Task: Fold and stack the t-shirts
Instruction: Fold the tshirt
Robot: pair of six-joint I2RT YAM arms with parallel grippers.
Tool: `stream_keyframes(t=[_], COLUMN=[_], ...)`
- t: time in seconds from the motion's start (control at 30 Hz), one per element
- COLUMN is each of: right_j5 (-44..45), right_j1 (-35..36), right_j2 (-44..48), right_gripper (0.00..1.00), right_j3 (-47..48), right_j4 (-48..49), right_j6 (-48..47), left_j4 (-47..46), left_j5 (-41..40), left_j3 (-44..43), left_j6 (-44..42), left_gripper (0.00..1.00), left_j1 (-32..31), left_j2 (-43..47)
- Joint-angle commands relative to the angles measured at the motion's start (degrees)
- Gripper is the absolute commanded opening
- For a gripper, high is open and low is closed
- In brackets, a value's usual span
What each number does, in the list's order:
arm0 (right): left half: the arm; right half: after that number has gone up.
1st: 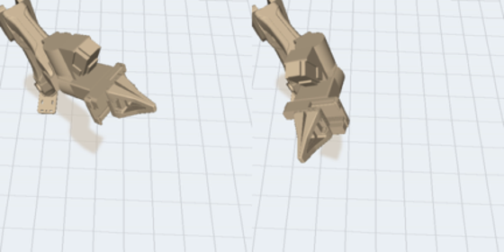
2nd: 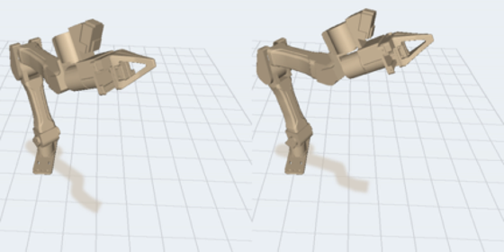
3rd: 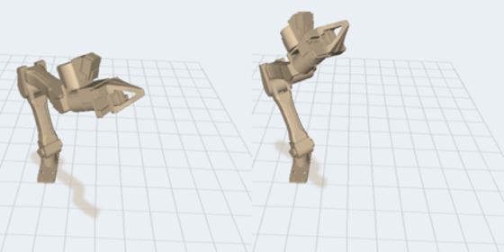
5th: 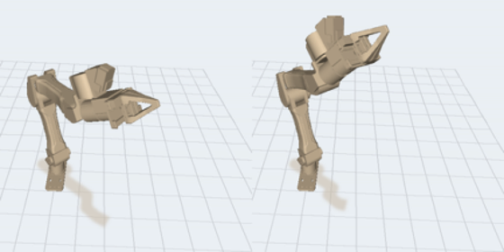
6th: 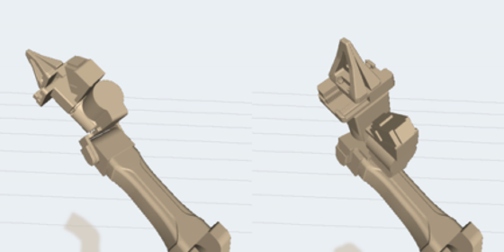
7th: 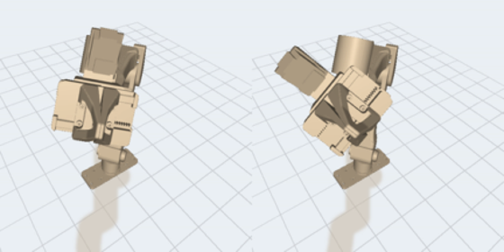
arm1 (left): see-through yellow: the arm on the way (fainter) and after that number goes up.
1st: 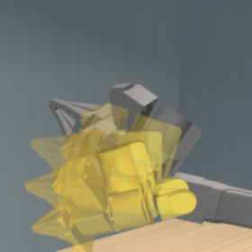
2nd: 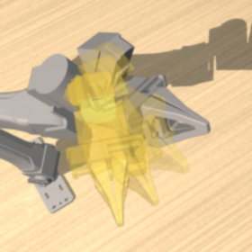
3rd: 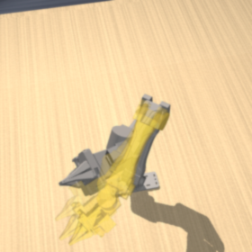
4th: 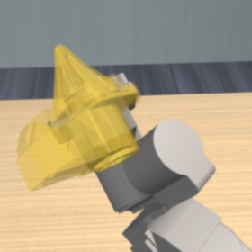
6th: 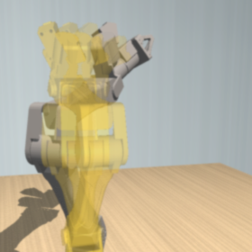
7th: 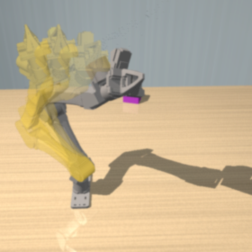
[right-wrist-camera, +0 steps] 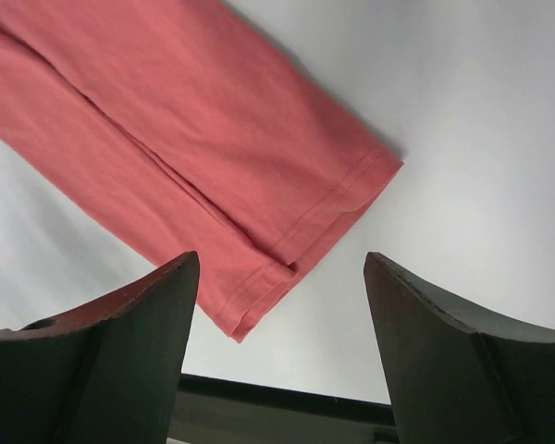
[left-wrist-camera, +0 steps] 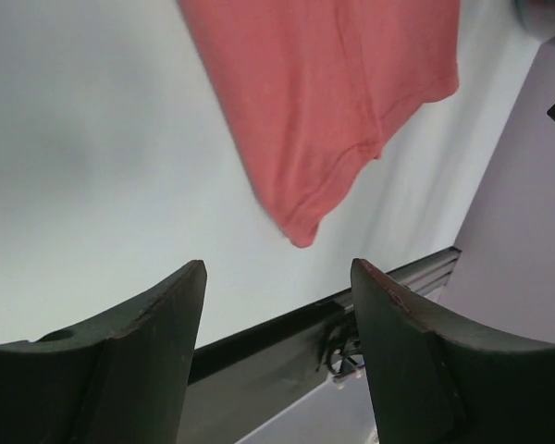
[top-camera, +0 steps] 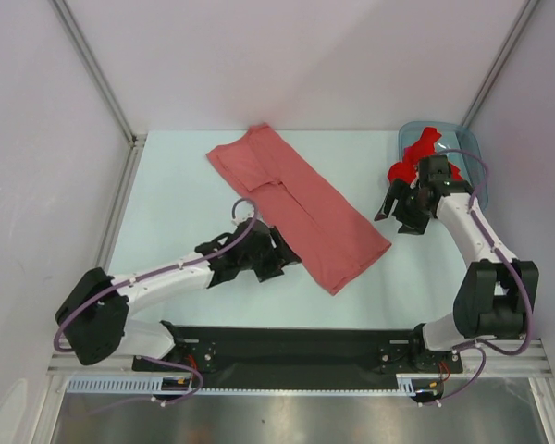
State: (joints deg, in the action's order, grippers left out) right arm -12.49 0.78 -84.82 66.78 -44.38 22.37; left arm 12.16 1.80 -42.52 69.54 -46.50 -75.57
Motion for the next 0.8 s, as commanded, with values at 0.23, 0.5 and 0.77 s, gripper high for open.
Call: stream_keyframes(t=[0.23, 0.5, 0.77], right_j5=[-6.2, -5.3, -5.6], right_j1=[0.1, 1.2, 2.0], right_j2=[9.1, 14.0, 15.1], right_gripper=[0.79, 0.79, 0.79], right_j3=[-2.4, -4.0, -5.4], right_j4=[-0.4, -2.0, -1.8], right_j6=[0.3, -0.2, -0.4], left_j4=[-19.5, -18.5, -18.0], left_j5=[1.0, 0.3, 1.4], left_j3=[-2.4, -4.1, -4.1], left_j6=[23.3, 31.0, 36.4], left_gripper=[0.68, 0.54, 0.47], left_j1=[-10.3, -13.3, -13.8], left_j2=[-17.3, -21.9, -26.0])
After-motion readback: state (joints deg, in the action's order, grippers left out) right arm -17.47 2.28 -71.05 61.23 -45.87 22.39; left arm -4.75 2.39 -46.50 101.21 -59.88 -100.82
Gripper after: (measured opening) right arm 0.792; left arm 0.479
